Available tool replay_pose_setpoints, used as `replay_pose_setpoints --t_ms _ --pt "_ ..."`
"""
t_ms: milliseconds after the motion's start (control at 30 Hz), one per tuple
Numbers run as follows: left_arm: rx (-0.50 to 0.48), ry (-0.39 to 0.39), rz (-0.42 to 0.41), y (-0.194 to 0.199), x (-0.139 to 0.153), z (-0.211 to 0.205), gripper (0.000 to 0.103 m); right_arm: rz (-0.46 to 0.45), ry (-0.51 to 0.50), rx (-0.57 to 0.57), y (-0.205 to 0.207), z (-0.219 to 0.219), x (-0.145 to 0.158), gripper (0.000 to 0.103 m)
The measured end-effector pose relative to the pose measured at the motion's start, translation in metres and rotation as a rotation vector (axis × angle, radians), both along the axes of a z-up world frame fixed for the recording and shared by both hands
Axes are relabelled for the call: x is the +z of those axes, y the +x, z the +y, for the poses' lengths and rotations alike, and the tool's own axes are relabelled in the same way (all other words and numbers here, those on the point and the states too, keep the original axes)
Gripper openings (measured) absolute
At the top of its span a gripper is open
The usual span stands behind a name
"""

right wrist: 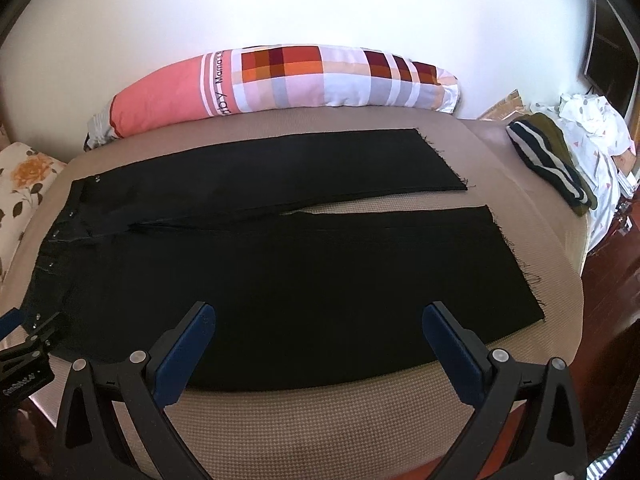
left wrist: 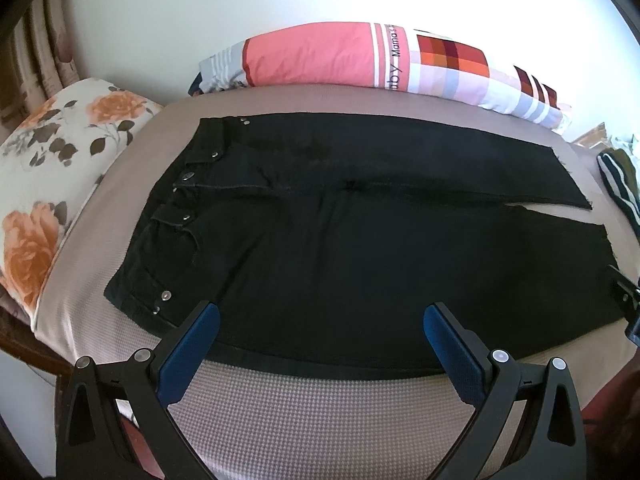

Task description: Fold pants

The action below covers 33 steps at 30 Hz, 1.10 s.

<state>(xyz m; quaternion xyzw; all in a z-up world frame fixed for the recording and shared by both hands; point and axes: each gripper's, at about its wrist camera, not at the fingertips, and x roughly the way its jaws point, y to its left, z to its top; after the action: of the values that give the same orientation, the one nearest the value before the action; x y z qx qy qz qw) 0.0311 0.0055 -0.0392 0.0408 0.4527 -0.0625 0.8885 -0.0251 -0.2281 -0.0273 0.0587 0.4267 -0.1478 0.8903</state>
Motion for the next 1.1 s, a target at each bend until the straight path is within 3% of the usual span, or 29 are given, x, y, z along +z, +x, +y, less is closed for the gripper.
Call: replay_pose_setpoints --t_ms 1100 --pt "-0.008 0.025 0.011 0.0011 -0.0081 -0.0049 0.101 0.027 -0.020 0.019 0.0050 0.0095 -0.0052 0.103"
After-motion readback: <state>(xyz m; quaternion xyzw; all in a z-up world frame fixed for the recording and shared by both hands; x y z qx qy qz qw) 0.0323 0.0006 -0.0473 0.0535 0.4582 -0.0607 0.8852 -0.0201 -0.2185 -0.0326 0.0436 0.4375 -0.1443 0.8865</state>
